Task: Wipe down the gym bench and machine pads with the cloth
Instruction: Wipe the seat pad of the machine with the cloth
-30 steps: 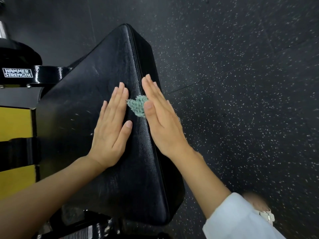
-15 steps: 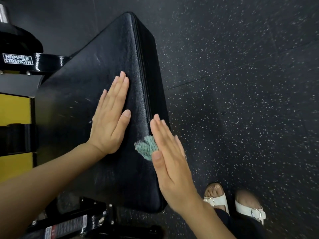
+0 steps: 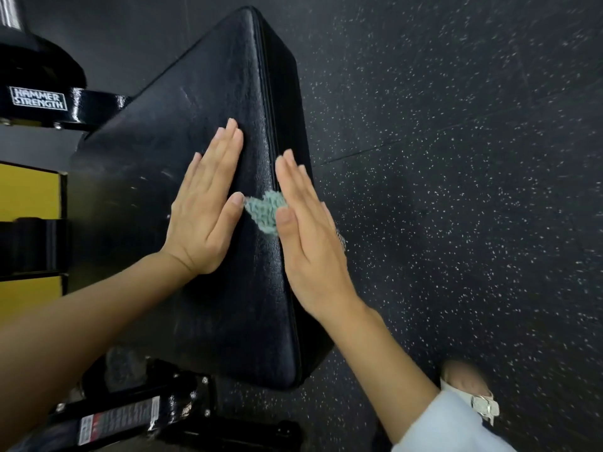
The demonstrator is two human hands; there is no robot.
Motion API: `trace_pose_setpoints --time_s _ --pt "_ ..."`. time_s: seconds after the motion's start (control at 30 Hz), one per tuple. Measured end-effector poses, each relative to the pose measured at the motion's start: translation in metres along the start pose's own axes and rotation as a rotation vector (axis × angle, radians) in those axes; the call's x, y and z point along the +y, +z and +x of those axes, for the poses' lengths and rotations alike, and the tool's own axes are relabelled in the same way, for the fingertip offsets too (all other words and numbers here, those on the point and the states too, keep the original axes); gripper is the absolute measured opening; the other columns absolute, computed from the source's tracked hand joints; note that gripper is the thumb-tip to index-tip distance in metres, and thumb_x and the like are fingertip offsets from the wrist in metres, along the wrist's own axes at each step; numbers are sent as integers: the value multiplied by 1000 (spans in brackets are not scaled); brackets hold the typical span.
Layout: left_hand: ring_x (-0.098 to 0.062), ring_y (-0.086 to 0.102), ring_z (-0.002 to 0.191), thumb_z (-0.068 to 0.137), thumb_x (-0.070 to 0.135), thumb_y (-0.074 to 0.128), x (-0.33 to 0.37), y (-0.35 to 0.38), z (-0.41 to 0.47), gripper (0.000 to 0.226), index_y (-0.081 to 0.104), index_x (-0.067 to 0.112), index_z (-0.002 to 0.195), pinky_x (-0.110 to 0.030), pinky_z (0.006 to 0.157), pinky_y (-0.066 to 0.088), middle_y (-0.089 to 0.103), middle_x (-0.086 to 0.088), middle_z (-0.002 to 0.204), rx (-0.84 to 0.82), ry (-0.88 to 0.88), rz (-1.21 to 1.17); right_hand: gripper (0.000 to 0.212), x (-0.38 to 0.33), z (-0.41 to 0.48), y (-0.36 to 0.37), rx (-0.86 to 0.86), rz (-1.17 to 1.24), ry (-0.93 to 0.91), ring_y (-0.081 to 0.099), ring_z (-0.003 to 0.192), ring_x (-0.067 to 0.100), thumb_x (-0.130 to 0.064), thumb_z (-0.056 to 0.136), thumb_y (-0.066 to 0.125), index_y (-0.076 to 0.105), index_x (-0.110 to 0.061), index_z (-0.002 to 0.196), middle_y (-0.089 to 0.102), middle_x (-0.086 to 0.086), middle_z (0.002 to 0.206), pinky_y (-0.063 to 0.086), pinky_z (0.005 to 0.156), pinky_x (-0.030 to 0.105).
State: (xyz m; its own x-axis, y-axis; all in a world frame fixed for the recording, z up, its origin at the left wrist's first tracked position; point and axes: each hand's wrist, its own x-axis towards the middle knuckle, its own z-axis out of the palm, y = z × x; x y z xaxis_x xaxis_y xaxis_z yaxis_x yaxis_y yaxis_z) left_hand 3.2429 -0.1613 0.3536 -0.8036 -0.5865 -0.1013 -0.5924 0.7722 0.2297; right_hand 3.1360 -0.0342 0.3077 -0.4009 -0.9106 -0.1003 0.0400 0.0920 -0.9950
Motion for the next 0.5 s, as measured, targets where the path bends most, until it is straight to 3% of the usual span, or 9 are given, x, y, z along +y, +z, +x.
trace_pose_setpoints --time_s 0.3,0.5 --pt "-18 7 154 100 35 23 -1 0 0 66 13 4 157 -50 123 10 9 -7 166 12 4 6 50 -1 -32 -2 -41 -1 15 2 148 -5 -39 106 20 11 -34 155 6 -24 163 3 123 45" --pt "-16 7 153 99 35 23 -1 0 0 66 13 6 157 -49 123 10 9 -6 166 15 3 9 52 1 -84 1 -70 -6 19 4 150 1 -39 105 19 12 -33 156 5 -26 162 5 122 48"
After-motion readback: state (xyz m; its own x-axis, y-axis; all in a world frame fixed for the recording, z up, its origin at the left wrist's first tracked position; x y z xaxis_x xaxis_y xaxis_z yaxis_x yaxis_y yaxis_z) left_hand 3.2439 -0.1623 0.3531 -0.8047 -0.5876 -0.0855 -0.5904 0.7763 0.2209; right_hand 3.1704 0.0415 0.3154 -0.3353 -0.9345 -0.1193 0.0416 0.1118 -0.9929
